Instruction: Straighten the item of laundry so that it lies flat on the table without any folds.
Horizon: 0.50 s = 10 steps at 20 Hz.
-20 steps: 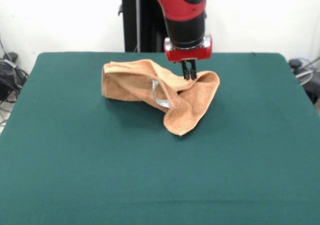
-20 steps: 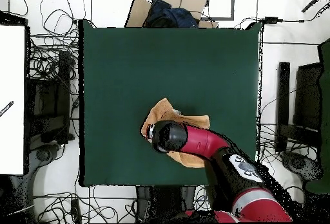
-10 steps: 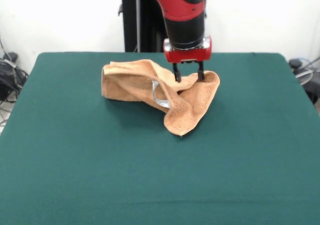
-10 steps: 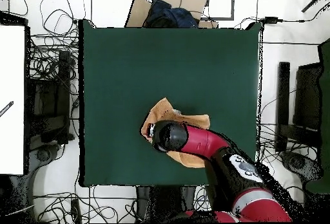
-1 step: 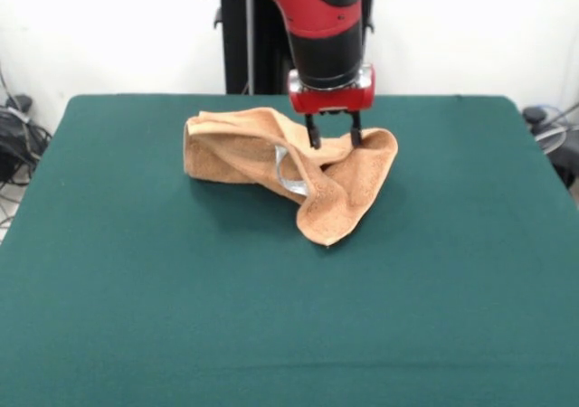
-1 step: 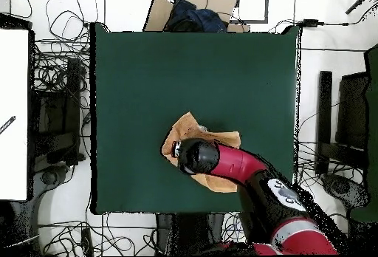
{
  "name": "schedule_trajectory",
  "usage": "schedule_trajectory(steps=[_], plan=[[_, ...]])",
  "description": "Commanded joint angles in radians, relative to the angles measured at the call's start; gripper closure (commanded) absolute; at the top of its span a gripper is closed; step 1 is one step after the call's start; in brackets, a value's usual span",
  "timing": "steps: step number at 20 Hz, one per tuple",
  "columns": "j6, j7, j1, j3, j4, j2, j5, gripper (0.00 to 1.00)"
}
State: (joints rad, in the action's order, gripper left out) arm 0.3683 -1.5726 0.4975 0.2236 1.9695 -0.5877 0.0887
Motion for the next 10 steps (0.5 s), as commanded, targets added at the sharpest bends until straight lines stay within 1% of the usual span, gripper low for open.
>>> schedule_trajectory(steps=[1, 3, 7, 10], plan=[[-0.017, -0.115, 0.006, 0.071, -0.083, 0.087, -0.032, 0.00], [-0.019, -0.111, -0.007, 0.068, -0.118, 0.104, -0.029, 0.00], [0.071, -0.062, 0.004, 0.072, -0.213, 0.099, -0.028, 0.00], [0.082, -0.084, -0.005, 0.061, -0.210, 0.084, -0.035, 0.00]])
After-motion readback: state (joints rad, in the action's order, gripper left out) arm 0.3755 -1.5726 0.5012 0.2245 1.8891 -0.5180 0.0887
